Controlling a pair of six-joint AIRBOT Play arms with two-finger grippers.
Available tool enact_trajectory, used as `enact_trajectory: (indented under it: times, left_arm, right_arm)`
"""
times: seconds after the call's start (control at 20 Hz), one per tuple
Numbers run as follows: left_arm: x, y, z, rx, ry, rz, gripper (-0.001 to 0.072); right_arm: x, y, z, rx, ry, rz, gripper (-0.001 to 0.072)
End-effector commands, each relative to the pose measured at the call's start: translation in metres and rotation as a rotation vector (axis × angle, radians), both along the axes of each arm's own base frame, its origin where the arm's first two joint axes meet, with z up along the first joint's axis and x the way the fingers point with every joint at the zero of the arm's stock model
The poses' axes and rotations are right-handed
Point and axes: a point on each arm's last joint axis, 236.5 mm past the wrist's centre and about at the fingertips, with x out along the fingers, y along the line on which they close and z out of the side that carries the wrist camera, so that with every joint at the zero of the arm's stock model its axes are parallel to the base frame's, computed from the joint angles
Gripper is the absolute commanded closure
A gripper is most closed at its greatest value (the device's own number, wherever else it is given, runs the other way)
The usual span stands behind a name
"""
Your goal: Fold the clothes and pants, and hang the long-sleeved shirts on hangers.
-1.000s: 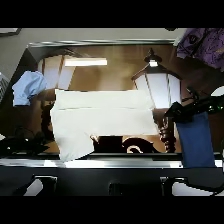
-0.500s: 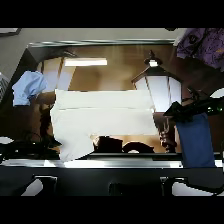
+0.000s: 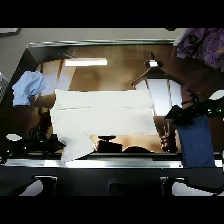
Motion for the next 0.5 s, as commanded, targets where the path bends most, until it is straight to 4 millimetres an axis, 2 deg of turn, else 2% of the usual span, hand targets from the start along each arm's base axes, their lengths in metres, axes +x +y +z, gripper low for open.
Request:
enact_trajectory:
  times: [0.0,0.25,0.45]
  left_arm:
    - [0.001,-0.003,0.002,-0.011,-0.001,-0.006,0.0691]
    - [-0.002,-0.006,0.004,-0.025,0.01,-0.015,0.0691]
    - [-0.002,-0.006,0.004,-0.025,0.012,-0.013,0.069]
  right_arm:
    - [-0.014,0.002,-0.026,-0.006,0.039,-0.022,0.0149]
    - [-0.032,0.034,-0.061,0.121,0.056,-0.045,0.015]
    - [-0.031,0.05,-0.069,0.196,0.048,-0.083,0.0159]
